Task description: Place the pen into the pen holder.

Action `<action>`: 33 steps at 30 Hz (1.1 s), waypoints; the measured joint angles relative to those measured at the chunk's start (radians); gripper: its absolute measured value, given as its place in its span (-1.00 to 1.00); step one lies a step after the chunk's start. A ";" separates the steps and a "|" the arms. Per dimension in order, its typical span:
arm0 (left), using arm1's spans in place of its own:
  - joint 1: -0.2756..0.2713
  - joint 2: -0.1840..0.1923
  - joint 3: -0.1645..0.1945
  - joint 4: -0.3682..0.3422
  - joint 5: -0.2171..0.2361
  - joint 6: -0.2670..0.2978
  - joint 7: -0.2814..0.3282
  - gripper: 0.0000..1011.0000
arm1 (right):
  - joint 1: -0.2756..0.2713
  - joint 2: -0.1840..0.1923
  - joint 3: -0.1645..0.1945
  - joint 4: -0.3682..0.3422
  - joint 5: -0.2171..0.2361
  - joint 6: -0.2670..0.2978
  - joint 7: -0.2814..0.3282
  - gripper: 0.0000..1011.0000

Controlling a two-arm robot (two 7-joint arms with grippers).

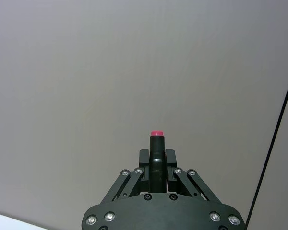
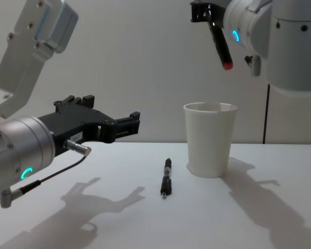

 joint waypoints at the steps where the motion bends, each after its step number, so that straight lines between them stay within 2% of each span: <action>1: 0.000 0.000 0.000 0.000 0.000 0.000 0.000 0.99 | 0.003 -0.001 -0.001 0.005 -0.002 0.000 -0.001 -0.62; 18: 0.000 0.000 0.000 0.000 0.000 0.000 0.000 0.98 | 0.052 -0.038 -0.009 0.162 -0.048 -0.002 -0.029 -0.62; 33: 0.000 0.000 0.000 0.000 0.000 0.000 0.000 0.98 | 0.065 -0.054 -0.004 0.254 -0.064 -0.034 -0.034 -0.62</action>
